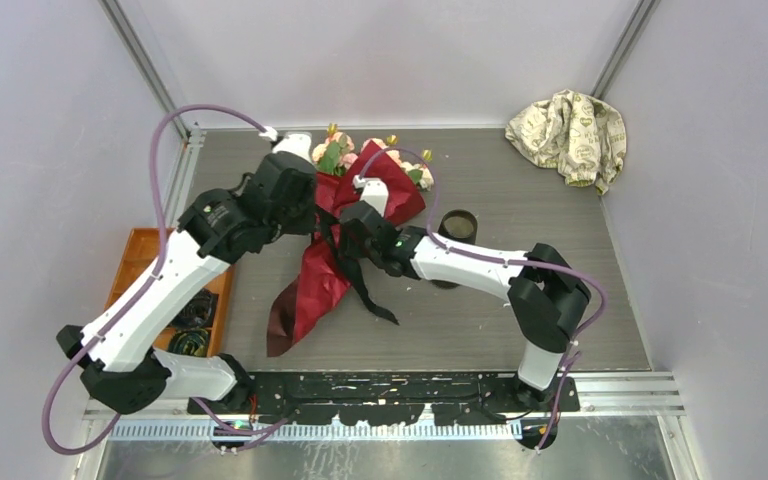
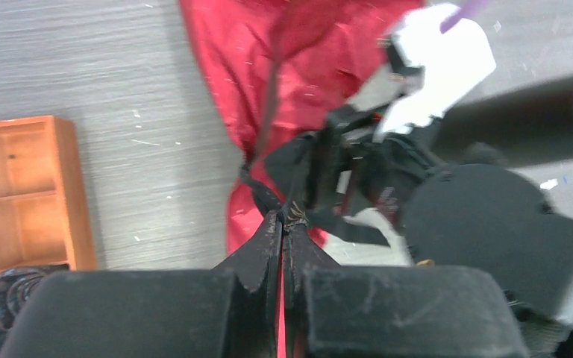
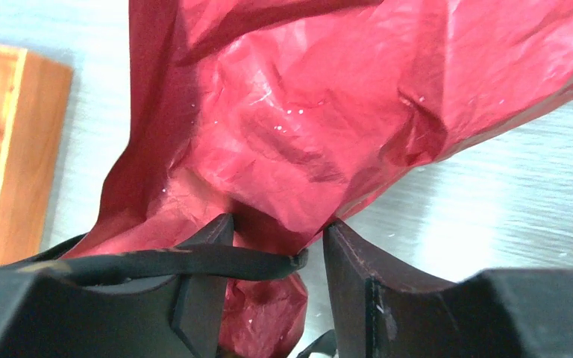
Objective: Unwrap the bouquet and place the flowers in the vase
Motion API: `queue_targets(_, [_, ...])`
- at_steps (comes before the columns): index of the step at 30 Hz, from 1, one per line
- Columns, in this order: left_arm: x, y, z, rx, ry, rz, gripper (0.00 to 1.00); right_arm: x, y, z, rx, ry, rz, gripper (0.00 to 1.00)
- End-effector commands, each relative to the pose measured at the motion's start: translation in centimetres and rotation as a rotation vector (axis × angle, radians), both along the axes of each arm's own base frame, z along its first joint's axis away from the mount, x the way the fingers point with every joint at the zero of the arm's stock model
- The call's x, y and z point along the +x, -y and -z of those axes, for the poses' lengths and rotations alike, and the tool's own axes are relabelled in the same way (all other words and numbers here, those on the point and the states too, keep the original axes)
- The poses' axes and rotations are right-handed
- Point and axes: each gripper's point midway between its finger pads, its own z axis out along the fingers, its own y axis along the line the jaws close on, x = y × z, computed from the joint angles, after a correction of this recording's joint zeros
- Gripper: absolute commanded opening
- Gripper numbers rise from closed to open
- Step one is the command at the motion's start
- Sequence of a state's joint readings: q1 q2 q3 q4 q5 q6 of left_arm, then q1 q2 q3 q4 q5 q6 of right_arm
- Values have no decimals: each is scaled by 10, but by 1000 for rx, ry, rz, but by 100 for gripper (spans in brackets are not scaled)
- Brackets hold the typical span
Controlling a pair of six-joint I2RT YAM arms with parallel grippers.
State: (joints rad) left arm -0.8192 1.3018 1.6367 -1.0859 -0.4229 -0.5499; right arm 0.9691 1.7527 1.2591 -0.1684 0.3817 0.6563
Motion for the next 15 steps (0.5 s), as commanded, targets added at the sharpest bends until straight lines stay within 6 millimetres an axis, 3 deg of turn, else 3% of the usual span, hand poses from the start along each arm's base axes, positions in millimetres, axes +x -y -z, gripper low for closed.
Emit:
queue_targets(1, [13,-48,-42,-91,129,-171,0,38,42,-26,-29,71,152,53])
queue_targets(8, [18,-110,-72,-136,244,-394,0,68,88,-22,-78,20,264,53])
queue_targets(15, [-9,-166,-101,-105,380,-582,0,93,127,-18,-146,-29,352,53])
